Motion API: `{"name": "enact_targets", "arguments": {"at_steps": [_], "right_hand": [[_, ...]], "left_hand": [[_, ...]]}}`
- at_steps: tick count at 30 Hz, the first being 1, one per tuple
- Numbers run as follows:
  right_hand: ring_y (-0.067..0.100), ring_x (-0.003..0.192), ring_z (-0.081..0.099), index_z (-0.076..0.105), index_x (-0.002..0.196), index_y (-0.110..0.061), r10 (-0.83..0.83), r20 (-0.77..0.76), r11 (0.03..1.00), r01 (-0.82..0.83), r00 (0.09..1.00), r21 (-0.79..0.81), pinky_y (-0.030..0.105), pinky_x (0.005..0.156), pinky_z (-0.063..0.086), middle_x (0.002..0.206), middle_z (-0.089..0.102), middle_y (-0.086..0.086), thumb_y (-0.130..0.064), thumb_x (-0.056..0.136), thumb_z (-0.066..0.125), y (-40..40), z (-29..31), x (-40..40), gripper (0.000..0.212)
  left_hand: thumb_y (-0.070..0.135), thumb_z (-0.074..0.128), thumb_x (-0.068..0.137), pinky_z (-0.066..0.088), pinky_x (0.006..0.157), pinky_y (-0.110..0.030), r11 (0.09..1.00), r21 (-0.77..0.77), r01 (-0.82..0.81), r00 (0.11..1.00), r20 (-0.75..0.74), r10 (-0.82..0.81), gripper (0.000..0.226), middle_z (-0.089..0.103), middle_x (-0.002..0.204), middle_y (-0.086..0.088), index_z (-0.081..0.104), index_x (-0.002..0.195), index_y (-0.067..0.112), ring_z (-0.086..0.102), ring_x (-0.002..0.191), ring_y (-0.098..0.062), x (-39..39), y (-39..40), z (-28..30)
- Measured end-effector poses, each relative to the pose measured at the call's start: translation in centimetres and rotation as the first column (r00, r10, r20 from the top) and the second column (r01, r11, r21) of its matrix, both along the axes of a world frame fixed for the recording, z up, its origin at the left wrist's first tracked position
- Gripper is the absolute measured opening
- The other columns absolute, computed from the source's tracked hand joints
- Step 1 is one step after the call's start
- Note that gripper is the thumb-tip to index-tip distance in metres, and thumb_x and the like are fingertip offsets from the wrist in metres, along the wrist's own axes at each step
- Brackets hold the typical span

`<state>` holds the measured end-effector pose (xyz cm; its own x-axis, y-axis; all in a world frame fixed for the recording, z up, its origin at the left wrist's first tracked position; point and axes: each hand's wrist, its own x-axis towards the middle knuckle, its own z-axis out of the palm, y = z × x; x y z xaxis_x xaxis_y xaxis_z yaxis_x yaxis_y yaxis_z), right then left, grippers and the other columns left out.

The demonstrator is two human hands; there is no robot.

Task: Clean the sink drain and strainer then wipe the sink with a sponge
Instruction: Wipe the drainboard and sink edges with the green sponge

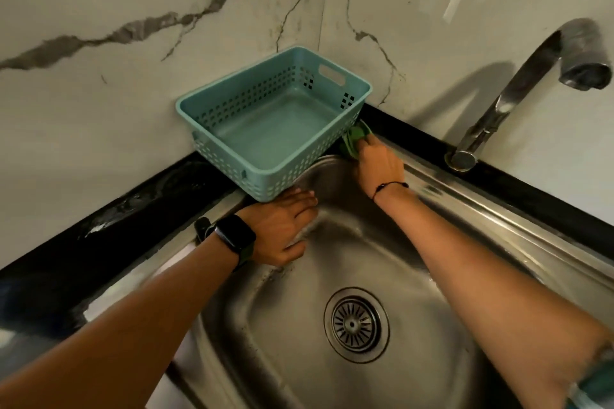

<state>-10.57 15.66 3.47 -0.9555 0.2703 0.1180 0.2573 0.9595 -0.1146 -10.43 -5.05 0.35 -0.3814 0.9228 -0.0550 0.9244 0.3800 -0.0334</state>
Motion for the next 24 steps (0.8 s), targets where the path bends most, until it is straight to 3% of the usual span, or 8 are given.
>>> {"name": "enact_targets", "arguments": {"at_steps": [4,9,13,20,24], "right_hand": [[0.041,0.104,0.057,0.054,0.120,-0.005,-0.077,0.003,0.997,0.077,0.997,0.018,0.045,0.079,0.050,0.128,0.051,0.016,-0.007,0.085,0.054,2.0,0.4,2.2,0.035],[0.040,0.112,0.049,0.055,0.122,-0.011,-0.239,-0.055,0.970,0.236,0.969,-0.062,0.045,0.083,0.049,0.130,0.047,0.015,-0.010,0.085,0.056,2.5,-1.0,4.7,0.037],[0.036,0.116,0.043,0.054,0.121,-0.005,-0.189,-0.040,0.981,0.187,0.981,-0.043,0.044,0.087,0.047,0.129,0.045,0.016,-0.017,0.084,0.061,1.7,-0.7,3.3,0.039],[0.034,0.114,0.042,0.056,0.118,-0.005,-0.030,0.026,0.999,0.029,0.999,0.027,0.043,0.086,0.047,0.127,0.047,0.013,-0.003,0.081,0.054,0.5,-0.2,1.2,0.037],[0.037,0.115,0.044,0.055,0.118,-0.003,-0.004,0.122,0.996,-0.007,0.993,0.092,0.047,0.085,0.047,0.127,0.044,0.016,-0.001,0.087,0.046,0.3,0.7,0.9,0.032]], "left_hand": [[0.041,0.040,0.089,-0.013,0.114,-0.030,0.998,0.047,-0.035,0.999,0.011,0.034,0.072,0.008,0.157,-0.015,0.015,0.147,0.006,0.002,0.146,-0.025,0.1,0.0,0.2],[0.044,0.038,0.088,-0.006,0.119,-0.034,0.998,0.034,-0.060,0.998,0.020,0.059,0.077,0.000,0.157,-0.015,0.007,0.148,0.007,-0.005,0.146,-0.025,0.0,0.0,-0.1],[0.044,0.039,0.087,-0.008,0.118,-0.032,0.998,0.036,-0.060,0.998,0.037,0.059,0.077,0.001,0.157,-0.014,0.007,0.148,0.008,-0.004,0.146,-0.024,0.0,0.1,0.0],[0.045,0.040,0.086,-0.022,0.109,-0.030,0.998,0.057,-0.018,0.998,0.057,0.015,0.078,0.003,0.157,-0.014,0.008,0.148,0.008,-0.003,0.146,-0.025,-0.1,0.1,-0.1],[0.047,0.039,0.086,-0.016,0.114,-0.032,0.999,0.047,0.010,0.998,0.064,-0.013,0.079,0.001,0.157,-0.013,0.006,0.148,0.009,-0.004,0.146,-0.025,-0.1,0.0,-0.1]]}}
